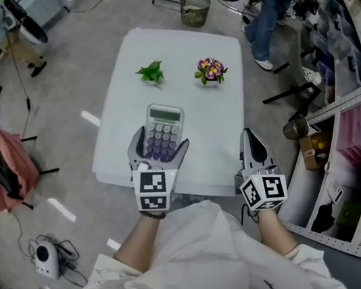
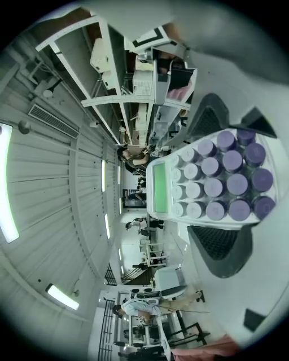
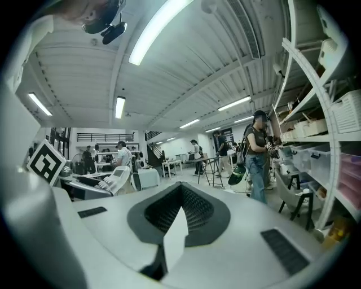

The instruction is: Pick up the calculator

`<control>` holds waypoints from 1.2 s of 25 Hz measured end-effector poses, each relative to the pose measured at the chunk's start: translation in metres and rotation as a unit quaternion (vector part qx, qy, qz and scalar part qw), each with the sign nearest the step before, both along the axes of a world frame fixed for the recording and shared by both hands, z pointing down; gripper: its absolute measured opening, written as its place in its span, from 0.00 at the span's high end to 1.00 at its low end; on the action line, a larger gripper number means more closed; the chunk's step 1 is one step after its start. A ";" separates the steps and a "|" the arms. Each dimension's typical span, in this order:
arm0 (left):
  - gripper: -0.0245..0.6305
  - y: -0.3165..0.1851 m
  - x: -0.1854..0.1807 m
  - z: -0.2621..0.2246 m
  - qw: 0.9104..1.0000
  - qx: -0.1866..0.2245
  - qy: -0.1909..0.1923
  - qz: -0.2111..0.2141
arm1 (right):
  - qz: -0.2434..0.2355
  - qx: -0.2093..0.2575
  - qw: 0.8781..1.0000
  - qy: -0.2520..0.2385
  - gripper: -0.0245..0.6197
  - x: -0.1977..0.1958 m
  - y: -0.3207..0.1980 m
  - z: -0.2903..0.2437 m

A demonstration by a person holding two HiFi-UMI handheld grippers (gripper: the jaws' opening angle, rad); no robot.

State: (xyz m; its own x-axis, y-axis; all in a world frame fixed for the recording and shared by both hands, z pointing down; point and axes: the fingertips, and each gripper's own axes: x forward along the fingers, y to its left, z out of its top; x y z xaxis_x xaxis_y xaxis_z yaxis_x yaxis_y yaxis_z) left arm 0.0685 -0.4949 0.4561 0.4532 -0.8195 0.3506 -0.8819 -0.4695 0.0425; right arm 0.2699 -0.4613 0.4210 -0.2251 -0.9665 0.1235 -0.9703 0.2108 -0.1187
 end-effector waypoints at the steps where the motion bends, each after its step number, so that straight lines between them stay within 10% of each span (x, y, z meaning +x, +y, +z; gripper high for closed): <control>1: 0.21 0.001 -0.004 -0.007 1.000 0.009 0.000 -0.001 | 0.002 0.006 1.000 0.001 0.94 0.000 0.001 -0.006; 30: 0.21 0.005 -0.020 -0.077 0.995 0.091 0.023 -0.019 | 0.014 0.064 0.998 0.013 0.94 0.015 0.005 -0.057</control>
State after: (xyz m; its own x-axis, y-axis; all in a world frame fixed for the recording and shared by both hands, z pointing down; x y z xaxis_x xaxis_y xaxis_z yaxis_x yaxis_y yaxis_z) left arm 0.0487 -0.4899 0.3789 0.4321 -0.8849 0.1739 -0.8986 -0.4388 -0.0002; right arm 0.2844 -0.4560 0.3638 -0.1955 -0.9807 0.0033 -0.9785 0.1949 -0.0670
